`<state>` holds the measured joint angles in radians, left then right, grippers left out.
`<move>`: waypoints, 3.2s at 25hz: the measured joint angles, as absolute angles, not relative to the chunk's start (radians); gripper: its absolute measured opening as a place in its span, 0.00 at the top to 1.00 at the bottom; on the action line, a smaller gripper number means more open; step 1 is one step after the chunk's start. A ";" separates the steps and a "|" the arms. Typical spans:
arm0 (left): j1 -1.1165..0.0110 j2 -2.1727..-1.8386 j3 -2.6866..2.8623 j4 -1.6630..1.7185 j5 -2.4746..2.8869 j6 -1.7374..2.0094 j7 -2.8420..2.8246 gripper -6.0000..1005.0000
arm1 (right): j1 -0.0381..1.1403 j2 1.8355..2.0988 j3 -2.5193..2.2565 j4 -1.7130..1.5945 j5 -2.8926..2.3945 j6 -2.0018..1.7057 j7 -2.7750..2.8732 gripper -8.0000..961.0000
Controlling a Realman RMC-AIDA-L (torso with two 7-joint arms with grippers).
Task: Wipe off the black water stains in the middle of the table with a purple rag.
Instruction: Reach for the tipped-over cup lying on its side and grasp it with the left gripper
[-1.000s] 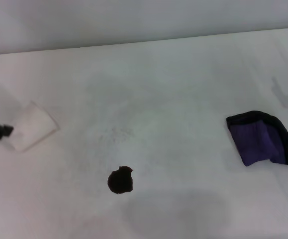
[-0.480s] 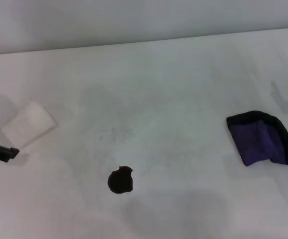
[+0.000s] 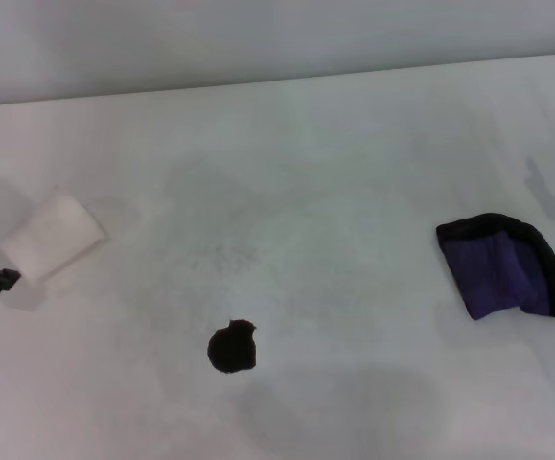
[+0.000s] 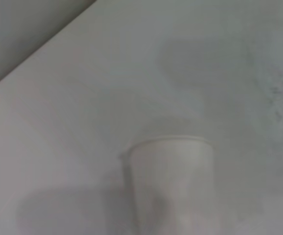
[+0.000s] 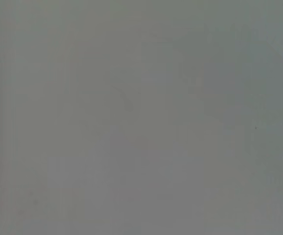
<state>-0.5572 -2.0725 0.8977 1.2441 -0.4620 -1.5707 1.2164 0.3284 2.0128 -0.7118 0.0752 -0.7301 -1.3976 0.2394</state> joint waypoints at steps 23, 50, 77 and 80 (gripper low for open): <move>-0.517 -2.074 0.995 1.147 -0.538 -1.345 1.272 0.11 | 0.330 2.013 -0.712 0.072 -0.730 -1.397 0.239 0.11; -0.524 -2.071 1.085 1.075 -0.556 -1.184 1.392 0.11 | 0.328 2.014 -0.704 0.093 -0.728 -1.392 0.239 0.11; -0.550 -2.071 1.084 0.995 -0.588 -1.083 1.525 0.16 | 0.336 2.014 -0.710 0.137 -0.731 -1.421 0.238 0.11; -0.550 -2.071 1.084 0.994 -0.591 -1.077 1.529 0.24 | 0.336 2.014 -0.711 0.139 -0.732 -1.422 0.238 0.11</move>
